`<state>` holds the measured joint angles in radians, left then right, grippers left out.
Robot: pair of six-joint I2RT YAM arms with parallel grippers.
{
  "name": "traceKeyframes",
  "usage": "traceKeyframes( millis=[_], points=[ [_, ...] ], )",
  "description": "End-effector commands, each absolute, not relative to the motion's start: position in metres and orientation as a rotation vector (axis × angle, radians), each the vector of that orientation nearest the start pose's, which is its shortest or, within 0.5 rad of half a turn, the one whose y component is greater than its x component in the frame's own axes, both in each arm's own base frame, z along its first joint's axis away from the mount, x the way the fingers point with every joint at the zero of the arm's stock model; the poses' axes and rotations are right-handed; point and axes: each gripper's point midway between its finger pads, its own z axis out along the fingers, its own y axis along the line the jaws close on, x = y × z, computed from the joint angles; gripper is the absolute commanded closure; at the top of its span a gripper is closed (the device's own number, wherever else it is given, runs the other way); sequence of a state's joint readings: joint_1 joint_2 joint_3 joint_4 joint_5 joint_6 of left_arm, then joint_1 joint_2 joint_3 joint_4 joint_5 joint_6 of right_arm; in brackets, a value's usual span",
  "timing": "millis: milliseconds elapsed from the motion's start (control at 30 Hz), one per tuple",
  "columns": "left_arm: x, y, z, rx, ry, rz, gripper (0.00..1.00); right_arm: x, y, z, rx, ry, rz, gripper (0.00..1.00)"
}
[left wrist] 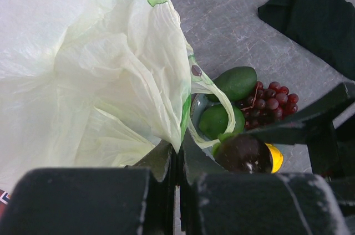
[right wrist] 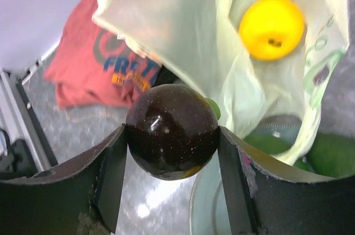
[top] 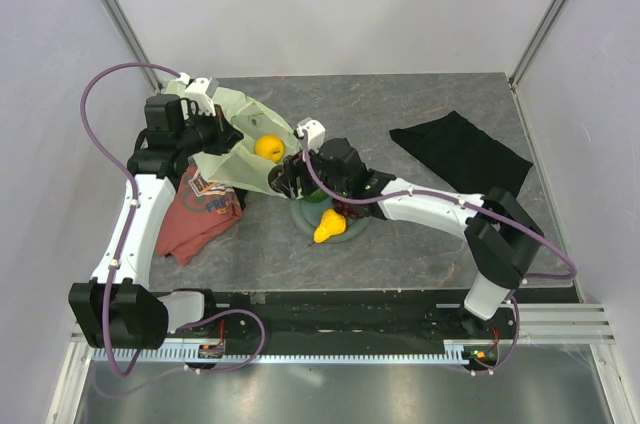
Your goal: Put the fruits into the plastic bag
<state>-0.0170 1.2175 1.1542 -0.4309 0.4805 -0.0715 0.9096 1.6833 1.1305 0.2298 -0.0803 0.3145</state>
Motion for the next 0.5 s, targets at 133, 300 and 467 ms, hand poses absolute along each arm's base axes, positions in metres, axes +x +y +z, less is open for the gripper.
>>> traceKeyframes(
  millis=[133, 300, 467],
  points=[
    [0.361, -0.089, 0.269, 0.230, 2.003, -0.553, 0.98, 0.353, 0.461, 0.217, -0.573, 1.832, 0.850, 0.57],
    [0.361, -0.089, 0.268, 0.231, 2.006, -0.552, 0.99, 0.382, 0.474, 0.190, -0.542, 1.885, 0.679, 0.57],
    [0.361, -0.089, 0.268, 0.229, 2.007, -0.555, 0.98, 0.413, 0.492, 0.173, -0.501, 1.897, 0.612, 0.57]
  ],
)
